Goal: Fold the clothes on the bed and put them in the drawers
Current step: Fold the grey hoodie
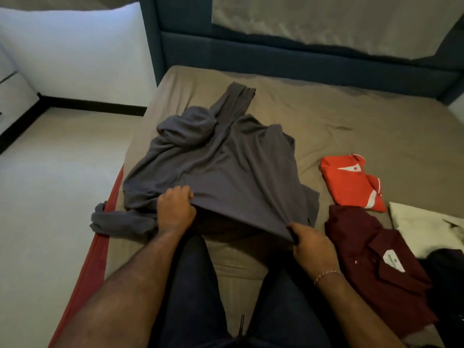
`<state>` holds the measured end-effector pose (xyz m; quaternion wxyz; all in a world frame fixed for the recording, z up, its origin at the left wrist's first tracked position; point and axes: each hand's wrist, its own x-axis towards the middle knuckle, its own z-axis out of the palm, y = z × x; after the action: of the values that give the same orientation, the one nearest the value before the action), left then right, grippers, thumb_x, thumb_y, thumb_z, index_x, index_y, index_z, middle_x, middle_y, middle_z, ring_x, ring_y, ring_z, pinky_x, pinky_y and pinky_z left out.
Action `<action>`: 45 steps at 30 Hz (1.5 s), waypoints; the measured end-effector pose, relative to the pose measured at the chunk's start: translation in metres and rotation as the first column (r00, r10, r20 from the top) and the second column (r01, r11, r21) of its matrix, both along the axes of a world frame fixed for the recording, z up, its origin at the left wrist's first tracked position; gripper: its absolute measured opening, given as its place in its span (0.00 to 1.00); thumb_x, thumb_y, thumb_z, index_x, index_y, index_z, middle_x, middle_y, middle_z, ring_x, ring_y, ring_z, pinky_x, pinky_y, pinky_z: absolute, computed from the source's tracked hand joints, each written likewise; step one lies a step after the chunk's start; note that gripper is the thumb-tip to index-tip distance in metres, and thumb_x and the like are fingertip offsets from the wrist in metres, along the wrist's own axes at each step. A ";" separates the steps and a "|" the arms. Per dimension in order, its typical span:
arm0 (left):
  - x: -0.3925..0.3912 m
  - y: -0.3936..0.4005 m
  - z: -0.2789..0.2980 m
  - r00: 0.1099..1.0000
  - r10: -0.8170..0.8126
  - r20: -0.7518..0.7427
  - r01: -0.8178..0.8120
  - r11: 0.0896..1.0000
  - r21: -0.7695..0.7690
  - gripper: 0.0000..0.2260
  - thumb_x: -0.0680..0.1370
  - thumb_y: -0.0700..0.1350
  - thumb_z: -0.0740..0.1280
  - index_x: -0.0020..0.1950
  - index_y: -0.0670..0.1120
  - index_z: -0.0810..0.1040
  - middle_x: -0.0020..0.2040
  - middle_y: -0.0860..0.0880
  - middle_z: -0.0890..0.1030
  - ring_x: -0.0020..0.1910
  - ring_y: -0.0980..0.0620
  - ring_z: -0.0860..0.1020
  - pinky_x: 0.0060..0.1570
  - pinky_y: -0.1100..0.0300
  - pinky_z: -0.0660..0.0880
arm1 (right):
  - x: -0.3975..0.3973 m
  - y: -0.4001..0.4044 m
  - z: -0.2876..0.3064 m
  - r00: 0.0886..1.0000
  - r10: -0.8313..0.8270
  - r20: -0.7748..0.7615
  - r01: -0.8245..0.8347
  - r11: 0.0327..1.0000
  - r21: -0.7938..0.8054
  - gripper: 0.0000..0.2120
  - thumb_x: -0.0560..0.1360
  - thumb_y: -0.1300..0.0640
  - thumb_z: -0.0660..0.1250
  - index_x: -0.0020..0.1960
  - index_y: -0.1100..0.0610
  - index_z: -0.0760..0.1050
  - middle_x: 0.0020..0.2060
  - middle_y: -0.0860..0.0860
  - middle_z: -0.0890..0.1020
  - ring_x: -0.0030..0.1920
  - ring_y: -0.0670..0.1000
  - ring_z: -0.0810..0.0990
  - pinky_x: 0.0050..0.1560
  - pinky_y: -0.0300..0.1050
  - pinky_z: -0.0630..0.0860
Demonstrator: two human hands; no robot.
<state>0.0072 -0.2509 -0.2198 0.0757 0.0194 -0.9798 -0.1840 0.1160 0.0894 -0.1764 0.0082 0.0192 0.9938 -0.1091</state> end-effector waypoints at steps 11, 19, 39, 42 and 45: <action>-0.108 -0.048 0.212 0.966 0.100 -0.238 -0.048 0.976 0.214 0.09 0.73 0.37 0.66 0.47 0.49 0.82 0.46 0.42 0.85 0.48 0.38 0.82 0.48 0.52 0.78 | -0.161 -0.014 0.220 0.935 -0.113 -0.337 0.044 0.977 -0.207 0.09 0.72 0.66 0.63 0.44 0.60 0.82 0.46 0.62 0.84 0.49 0.65 0.81 0.46 0.50 0.74; -0.117 -0.067 0.424 0.811 -0.043 -0.584 0.351 0.834 0.425 0.09 0.79 0.40 0.73 0.51 0.56 0.83 0.46 0.54 0.86 0.44 0.56 0.80 0.48 0.60 0.76 | -0.158 0.011 0.399 0.794 0.137 -0.592 -0.180 0.984 -0.013 0.27 0.75 0.32 0.62 0.35 0.55 0.76 0.31 0.50 0.79 0.36 0.56 0.79 0.37 0.51 0.75; -0.116 -0.134 0.423 0.843 0.280 -0.460 -0.435 0.857 -0.277 0.09 0.76 0.44 0.62 0.50 0.47 0.80 0.47 0.42 0.81 0.46 0.37 0.82 0.44 0.49 0.75 | -0.171 0.035 0.426 0.851 -0.072 -0.520 0.258 0.920 0.296 0.12 0.76 0.48 0.65 0.53 0.53 0.82 0.47 0.58 0.83 0.45 0.63 0.82 0.47 0.53 0.81; -0.132 -0.123 0.407 0.908 0.385 -0.167 -0.417 0.871 -0.258 0.12 0.77 0.48 0.61 0.53 0.46 0.82 0.54 0.42 0.84 0.53 0.39 0.83 0.51 0.51 0.76 | -0.197 0.030 0.383 0.952 -0.172 -0.252 0.257 0.898 0.357 0.18 0.75 0.49 0.61 0.60 0.55 0.80 0.58 0.57 0.83 0.54 0.61 0.82 0.55 0.54 0.79; -0.161 -0.108 0.367 0.935 0.313 0.169 -0.345 0.912 0.222 0.11 0.81 0.40 0.58 0.49 0.38 0.79 0.46 0.35 0.82 0.43 0.40 0.81 0.45 0.52 0.77 | -0.224 0.023 0.329 0.970 -0.234 -0.063 0.242 0.918 0.316 0.20 0.74 0.47 0.59 0.59 0.54 0.80 0.63 0.55 0.82 0.58 0.60 0.83 0.56 0.53 0.78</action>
<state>-0.1540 -0.3594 0.1469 0.0389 0.2054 -0.9345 -0.2880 -0.1076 0.1121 0.1522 -0.0203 0.1395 0.9886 0.0536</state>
